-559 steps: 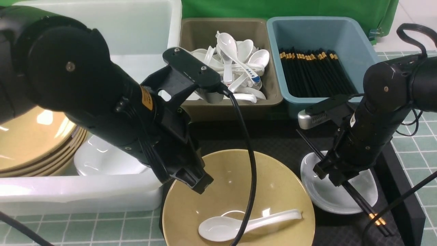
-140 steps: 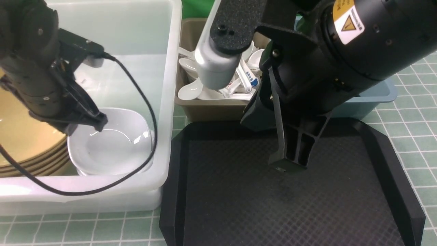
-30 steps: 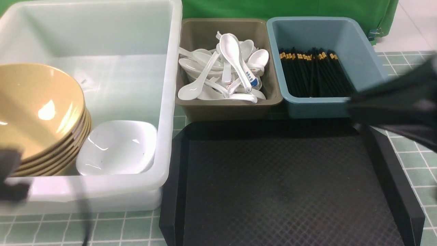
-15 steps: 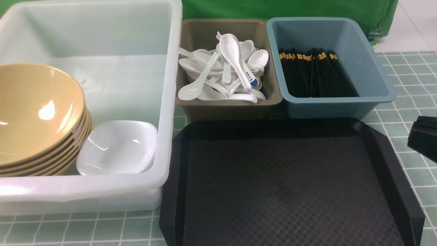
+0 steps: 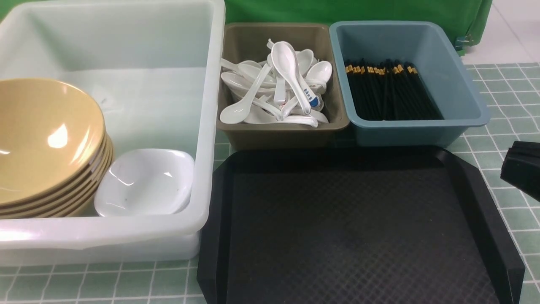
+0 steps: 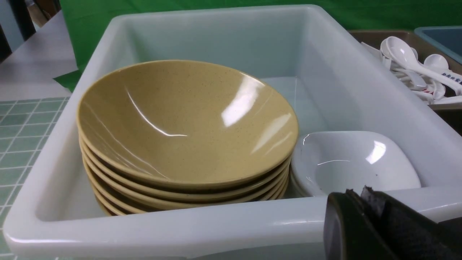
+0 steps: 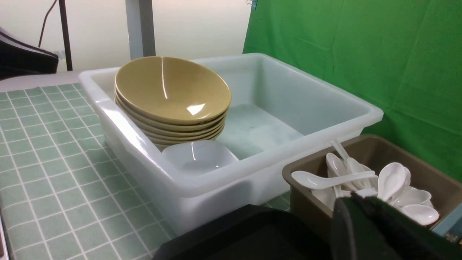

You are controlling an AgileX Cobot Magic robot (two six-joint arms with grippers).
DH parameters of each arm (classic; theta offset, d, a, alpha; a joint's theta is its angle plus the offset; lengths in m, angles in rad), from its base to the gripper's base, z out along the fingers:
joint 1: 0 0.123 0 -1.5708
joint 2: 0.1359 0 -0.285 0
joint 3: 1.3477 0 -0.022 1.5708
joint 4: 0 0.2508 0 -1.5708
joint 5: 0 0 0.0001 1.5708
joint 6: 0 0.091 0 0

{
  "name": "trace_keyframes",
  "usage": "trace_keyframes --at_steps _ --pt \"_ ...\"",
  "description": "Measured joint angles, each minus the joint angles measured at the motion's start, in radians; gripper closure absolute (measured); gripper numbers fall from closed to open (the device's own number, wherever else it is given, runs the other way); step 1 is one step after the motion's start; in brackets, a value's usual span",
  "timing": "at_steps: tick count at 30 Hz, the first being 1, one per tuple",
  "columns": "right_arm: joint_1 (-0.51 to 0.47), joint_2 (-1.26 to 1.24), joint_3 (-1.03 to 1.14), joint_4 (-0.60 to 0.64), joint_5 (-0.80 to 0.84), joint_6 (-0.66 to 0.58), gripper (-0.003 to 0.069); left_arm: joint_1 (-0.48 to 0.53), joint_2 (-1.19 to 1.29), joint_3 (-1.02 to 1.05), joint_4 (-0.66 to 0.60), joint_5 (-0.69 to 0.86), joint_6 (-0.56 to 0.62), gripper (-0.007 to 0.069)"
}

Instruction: On blue table put chopsticks spoon bowls plates into blue grey white boxes.

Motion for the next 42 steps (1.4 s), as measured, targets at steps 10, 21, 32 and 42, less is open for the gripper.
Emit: trace_keyframes --at_steps 10,21,32,42 --pt "0.000 -0.002 0.000 -0.015 -0.001 -0.003 0.0610 0.000 0.000 0.000 0.000 0.003 0.000 0.0620" --pt "-0.108 -0.078 0.095 -0.084 -0.152 0.036 0.0610 0.000 0.000 0.000 -0.002 0.007 0.000 0.0620" --pt "-0.691 -0.299 0.556 -0.232 -0.262 0.365 0.0610 0.000 0.000 0.000 -0.002 0.008 0.000 0.0620" --pt "-0.865 -0.543 0.734 -0.338 -0.063 0.491 0.0610 0.000 0.000 0.000 -0.003 0.008 0.000 0.0620"
